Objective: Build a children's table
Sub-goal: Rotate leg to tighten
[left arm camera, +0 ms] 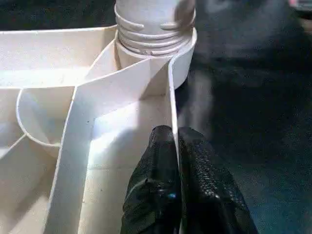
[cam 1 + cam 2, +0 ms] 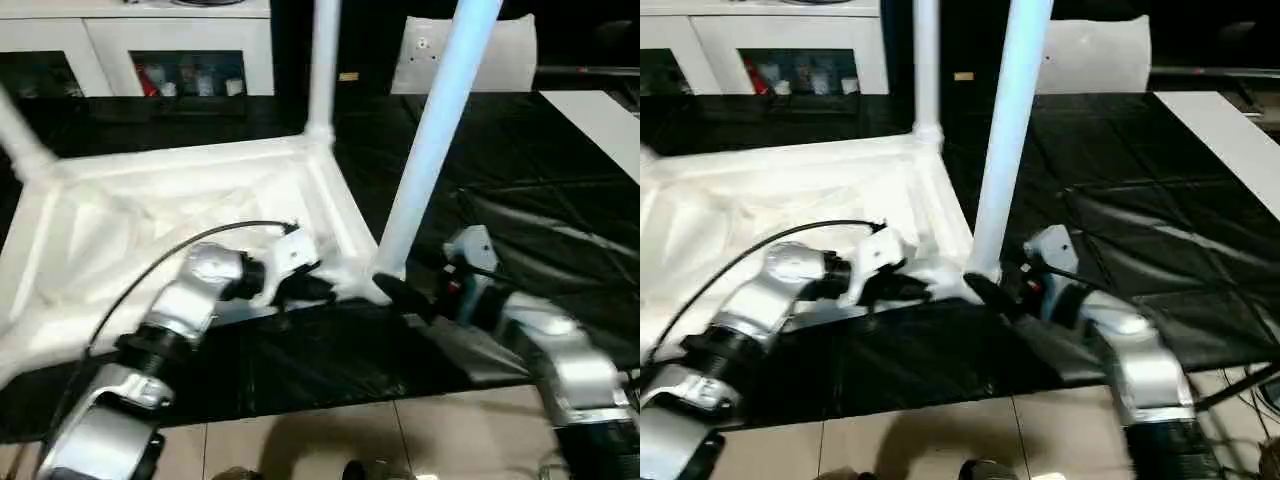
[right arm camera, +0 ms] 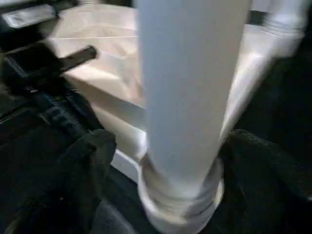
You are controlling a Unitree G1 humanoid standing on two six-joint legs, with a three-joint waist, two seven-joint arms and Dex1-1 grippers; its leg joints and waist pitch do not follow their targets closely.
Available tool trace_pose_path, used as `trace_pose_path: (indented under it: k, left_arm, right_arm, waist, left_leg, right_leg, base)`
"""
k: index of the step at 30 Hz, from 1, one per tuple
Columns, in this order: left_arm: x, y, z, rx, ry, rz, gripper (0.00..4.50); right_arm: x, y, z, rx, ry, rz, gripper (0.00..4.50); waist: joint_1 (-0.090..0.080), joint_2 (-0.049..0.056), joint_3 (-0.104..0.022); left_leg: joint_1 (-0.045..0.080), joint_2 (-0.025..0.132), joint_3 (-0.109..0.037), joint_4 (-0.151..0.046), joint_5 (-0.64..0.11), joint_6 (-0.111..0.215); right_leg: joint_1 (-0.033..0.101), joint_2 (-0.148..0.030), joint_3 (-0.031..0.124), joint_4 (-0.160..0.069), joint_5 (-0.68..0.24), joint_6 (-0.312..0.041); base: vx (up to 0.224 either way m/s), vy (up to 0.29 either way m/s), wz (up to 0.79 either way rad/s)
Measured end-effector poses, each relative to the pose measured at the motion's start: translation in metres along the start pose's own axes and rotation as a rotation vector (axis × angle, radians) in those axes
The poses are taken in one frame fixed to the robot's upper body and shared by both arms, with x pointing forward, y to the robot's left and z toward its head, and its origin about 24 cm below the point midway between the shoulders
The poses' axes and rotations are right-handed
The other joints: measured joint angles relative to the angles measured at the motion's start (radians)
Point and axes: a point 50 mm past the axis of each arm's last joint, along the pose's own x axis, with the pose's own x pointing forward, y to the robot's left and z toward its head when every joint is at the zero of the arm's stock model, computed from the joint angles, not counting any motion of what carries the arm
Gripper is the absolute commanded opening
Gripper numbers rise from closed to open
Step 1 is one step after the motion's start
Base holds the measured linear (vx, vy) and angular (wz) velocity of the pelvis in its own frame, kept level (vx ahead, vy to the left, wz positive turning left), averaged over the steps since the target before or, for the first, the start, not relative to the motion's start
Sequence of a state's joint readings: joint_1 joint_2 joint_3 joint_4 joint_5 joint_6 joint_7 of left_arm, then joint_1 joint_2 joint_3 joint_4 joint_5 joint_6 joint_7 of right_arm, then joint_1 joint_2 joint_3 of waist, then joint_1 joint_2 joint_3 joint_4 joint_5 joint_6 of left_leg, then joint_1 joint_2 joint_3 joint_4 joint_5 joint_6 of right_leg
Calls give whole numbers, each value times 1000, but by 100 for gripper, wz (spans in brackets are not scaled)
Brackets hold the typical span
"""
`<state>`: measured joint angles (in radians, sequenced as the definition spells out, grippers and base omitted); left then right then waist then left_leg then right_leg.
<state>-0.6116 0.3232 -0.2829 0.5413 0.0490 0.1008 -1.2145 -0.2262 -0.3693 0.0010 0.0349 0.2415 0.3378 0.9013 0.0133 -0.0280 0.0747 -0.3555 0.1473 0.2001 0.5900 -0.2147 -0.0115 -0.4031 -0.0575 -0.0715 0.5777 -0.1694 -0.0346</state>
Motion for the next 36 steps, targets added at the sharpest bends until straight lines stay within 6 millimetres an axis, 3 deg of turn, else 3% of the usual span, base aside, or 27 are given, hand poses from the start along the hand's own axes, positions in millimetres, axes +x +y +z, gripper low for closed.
trace_pose_path:
  k: [4,9,24,32,36]
  left_arm:
    - [-7,-4,-4,41,23,-100,0]
    - [-17,-3,-7,84,59,-178,0]
    - [-15,-9,-1,157,84,-351,0]
    - [-14,-9,0,166,88,-360,0]
    - [-14,-9,0,165,88,-360,0]
  right_arm:
    - [-10,1,2,-77,65,150,415]
    - [-15,0,3,-126,124,303,415]
    - [-5,6,3,-104,155,543,281]
    - [-2,9,4,-101,160,580,209]
    - [-2,9,4,-95,160,581,202]
  waist:
    - [21,-2,1]
    - [23,-6,3]
    - [72,-16,9]
    - [75,-17,9]
    - [74,-17,9]
  left_leg:
    - [-1,-1,1,2,0,0]
    - [0,-1,1,2,0,0]
    - [-1,0,2,3,0,1]
    - [-1,0,2,4,0,1]
    - [-1,0,2,4,0,1]
  right_leg:
    - [0,-1,1,0,0,-1]
    - [1,-1,0,0,1,-2]
    - [0,-2,0,1,1,-2]
    - [0,-2,0,2,1,-2]
    - [0,-2,0,2,1,-2]
  base:
    - [0,0,0]
    - [0,0,0]
    - [0,0,0]
    - [0,0,0]
    - [0,0,0]
